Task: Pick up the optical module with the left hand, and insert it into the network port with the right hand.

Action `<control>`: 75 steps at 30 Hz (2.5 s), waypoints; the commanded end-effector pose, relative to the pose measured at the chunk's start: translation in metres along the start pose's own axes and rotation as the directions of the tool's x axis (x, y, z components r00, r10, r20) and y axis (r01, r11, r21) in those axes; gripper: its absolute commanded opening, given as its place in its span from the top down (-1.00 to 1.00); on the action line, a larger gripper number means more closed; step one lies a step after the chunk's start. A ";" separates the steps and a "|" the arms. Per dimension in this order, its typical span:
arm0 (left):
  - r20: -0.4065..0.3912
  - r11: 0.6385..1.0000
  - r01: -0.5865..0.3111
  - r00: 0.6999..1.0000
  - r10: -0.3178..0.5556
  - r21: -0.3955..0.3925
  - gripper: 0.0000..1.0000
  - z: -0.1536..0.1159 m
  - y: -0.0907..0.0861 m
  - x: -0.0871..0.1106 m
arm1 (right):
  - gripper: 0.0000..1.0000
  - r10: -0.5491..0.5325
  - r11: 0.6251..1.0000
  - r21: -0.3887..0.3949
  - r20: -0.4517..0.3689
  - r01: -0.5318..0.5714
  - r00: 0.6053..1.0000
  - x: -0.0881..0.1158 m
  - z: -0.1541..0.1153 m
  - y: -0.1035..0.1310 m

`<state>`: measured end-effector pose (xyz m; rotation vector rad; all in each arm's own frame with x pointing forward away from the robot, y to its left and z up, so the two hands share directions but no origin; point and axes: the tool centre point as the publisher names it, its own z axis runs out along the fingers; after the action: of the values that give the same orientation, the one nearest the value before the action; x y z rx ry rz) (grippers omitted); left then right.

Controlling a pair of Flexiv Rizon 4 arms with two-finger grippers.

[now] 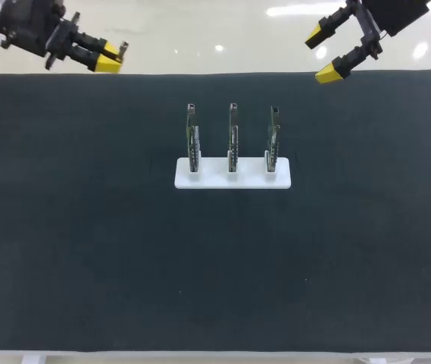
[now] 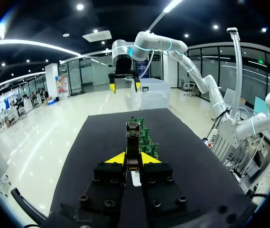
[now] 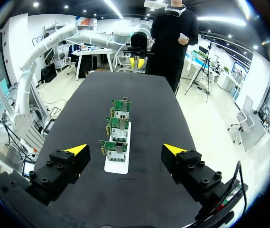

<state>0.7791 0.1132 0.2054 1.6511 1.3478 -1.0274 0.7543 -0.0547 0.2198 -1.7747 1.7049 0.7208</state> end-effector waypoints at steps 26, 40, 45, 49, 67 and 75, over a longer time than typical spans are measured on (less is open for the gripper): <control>0.255 0.957 0.104 0.966 -0.033 -0.269 1.00 0.133 0.012 -0.051 | -1.00 -0.001 1.000 0.001 0.001 0.001 1.000 0.000 0.000 0.000; 0.266 0.986 0.078 0.963 -0.036 -0.149 1.00 0.145 0.008 -0.060 | -1.00 -0.001 1.000 0.001 0.001 0.001 1.000 0.000 0.000 0.000; 0.258 0.988 0.077 0.965 -0.040 -0.133 1.00 0.149 0.011 -0.061 | -1.00 -0.001 1.000 0.001 0.001 0.001 1.000 0.000 0.000 0.000; 0.257 0.988 0.074 0.966 -0.037 -0.137 1.00 0.154 0.013 -0.061 | -1.00 -0.001 1.000 0.001 0.001 0.001 1.000 0.000 0.000 0.000; 0.243 0.994 0.047 0.970 -0.021 -0.101 1.00 0.174 0.015 -0.066 | -1.00 -0.001 1.000 0.001 0.001 0.001 1.000 0.000 0.000 0.000; 0.237 0.995 0.057 0.971 -0.037 -0.078 1.00 0.180 0.015 -0.061 | -1.00 -0.001 1.000 0.001 0.001 0.001 1.000 0.000 0.000 0.000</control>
<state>0.7593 -0.0745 0.1938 1.3856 1.2640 -1.1314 0.7543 -0.0547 0.2198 -1.7746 1.7049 0.7208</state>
